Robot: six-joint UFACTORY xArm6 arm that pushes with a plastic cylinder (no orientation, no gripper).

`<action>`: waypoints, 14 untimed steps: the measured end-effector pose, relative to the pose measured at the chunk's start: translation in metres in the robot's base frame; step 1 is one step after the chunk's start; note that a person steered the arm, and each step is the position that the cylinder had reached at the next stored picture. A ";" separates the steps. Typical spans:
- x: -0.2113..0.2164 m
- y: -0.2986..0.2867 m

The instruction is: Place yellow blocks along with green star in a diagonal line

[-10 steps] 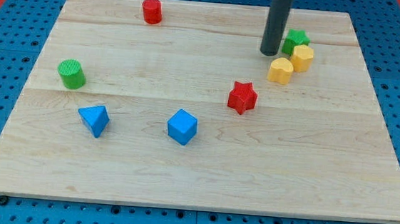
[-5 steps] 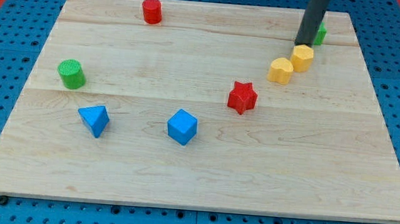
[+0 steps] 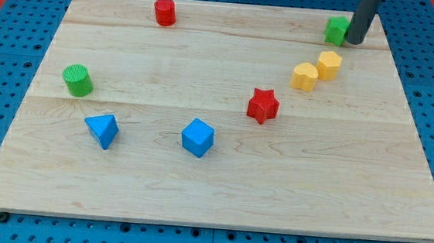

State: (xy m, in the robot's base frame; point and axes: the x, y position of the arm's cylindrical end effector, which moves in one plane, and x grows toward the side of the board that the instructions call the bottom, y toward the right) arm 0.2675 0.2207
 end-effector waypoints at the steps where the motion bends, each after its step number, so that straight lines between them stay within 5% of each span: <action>1: -0.002 -0.012; 4: 0.035 0.044; 6: 0.118 0.023; 10: 0.099 -0.056; 14: 0.054 -0.070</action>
State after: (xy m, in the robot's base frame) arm 0.3216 0.1505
